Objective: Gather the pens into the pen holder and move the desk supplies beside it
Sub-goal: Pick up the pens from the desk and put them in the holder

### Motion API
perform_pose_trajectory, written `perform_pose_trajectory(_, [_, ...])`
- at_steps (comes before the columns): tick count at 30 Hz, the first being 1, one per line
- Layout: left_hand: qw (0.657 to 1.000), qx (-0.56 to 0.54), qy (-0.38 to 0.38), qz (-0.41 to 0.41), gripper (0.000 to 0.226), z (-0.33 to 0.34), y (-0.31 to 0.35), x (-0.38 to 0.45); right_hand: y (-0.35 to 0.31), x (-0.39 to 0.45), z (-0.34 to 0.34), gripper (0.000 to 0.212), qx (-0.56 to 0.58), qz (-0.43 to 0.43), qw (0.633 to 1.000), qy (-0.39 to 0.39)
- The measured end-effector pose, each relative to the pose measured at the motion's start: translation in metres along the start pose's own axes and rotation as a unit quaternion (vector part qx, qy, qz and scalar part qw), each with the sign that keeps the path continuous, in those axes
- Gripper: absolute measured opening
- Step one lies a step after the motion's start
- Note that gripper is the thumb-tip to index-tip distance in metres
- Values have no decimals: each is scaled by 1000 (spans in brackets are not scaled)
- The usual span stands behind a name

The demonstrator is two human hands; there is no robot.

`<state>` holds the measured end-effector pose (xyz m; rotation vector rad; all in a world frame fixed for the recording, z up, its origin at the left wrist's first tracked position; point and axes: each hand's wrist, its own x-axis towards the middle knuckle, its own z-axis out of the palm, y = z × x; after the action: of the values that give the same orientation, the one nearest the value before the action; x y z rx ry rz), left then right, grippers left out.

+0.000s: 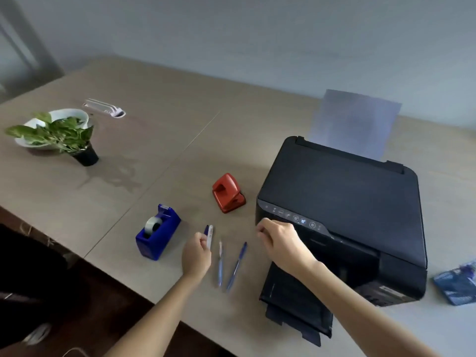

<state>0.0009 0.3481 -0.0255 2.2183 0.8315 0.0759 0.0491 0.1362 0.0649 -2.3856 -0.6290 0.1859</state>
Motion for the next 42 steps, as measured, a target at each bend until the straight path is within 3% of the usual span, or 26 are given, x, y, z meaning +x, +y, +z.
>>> perform_pose_trajectory(6, [976, 197, -86, 12, 18, 3, -40, 31, -2, 30, 87, 41, -39, 220, 961, -165])
perform_pose_trajectory(9, [962, 258, -89, -14, 31, 9, -45, 39, 3, 40, 115, 22, -12, 303, 936, -180])
perform_pose_trajectory(11, [966, 240, -79, -50, 34, 12, -48, 44, 8, 46, 129, 18, -9, 334, 925, -181])
perform_pose_trajectory(14, [989, 114, -63, -71, 26, 16, -48, 50, 8, 52, 136, 26, -55, 362, 912, -183])
perform_pose_trajectory(17, [991, 96, -92, -19, 21, 18, -36, 51, 9, 55, 142, 30, -76, 367, 910, -174])
perform_pose_trajectory(19, [984, 128, -122, 8, 31, 20, -28, 49, 10, 55, 143, 32, -70, 370, 911, -167])
perform_pose_trajectory(26, [973, 184, -139, 4, 29, 21, -34, 55, 0, 49, 148, 32, 45, 395, 911, -112])
perform_pose_trajectory(35, [986, -14, -167, -11, 21, -37, -42, 41, -23, 58, 174, 38, -78, 290, 934, -194])
perform_pose_trajectory(38, [987, -68, -146, 4, 17, -55, -30, 34, -25, 55, 157, 38, -11, 287, 935, -207])
perform_pose_trajectory(40, [980, -129, -148, 6, 26, -66, -9, 26, -31, 47, 131, 13, 84, 286, 941, -157])
perform_pose_trajectory(42, [969, -180, -163, 35, 29, -69, 20, 13, -30, 31, 96, 20, 139, 251, 953, -94])
